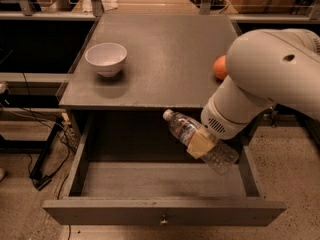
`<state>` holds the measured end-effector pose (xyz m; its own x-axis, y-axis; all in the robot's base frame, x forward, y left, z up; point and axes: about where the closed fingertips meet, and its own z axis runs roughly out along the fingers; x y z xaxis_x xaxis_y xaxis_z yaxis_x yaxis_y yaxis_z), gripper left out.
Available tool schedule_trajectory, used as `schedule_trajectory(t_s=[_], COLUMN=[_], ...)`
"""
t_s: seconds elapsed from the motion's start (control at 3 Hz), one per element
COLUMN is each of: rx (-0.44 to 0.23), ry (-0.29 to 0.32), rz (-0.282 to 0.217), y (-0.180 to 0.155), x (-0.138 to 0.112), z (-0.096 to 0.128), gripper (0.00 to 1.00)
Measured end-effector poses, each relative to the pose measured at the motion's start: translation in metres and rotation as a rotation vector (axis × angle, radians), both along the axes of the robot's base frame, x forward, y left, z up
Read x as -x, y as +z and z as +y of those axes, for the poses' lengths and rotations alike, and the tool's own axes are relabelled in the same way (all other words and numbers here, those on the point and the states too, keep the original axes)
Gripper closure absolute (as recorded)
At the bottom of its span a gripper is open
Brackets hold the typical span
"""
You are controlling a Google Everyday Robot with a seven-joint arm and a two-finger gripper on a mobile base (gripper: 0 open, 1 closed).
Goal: Place water bottle into top drawer
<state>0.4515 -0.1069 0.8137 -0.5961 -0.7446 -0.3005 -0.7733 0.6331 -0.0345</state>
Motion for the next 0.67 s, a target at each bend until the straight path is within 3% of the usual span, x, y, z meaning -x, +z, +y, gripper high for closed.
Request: schedule_trajectory(t_s=[0.67], rx=[-0.009], ry=[-0.013], rz=[0.010], y=[-0.037], x=[0.000], z=[0.012], gripper=[1.00])
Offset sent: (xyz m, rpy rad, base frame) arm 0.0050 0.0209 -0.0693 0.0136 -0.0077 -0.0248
